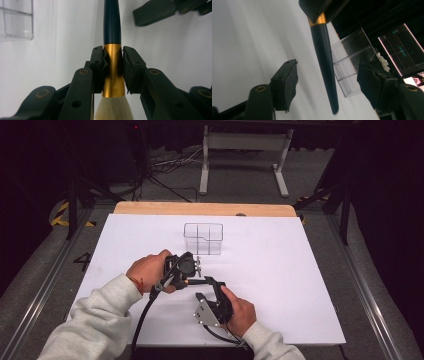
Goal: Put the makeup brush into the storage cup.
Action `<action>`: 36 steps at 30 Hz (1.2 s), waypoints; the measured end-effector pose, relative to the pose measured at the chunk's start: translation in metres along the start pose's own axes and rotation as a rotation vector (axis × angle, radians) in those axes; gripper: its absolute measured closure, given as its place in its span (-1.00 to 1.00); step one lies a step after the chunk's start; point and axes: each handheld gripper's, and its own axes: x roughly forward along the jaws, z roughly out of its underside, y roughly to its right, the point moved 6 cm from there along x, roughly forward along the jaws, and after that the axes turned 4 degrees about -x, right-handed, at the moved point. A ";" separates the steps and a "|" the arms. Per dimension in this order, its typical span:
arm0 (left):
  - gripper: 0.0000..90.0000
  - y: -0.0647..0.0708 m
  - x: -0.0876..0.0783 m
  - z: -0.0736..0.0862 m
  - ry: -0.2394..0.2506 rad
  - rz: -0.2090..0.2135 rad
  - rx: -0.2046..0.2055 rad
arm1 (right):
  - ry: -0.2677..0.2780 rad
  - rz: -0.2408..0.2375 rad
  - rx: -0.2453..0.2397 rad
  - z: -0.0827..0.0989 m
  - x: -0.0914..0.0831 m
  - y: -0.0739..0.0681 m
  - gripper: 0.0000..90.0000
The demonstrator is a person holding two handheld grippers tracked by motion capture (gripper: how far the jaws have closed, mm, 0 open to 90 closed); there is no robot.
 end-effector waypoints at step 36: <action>-0.01 0.001 -0.024 -0.007 0.252 -0.079 -0.030 | -0.141 0.069 -0.068 0.011 0.005 0.007 0.66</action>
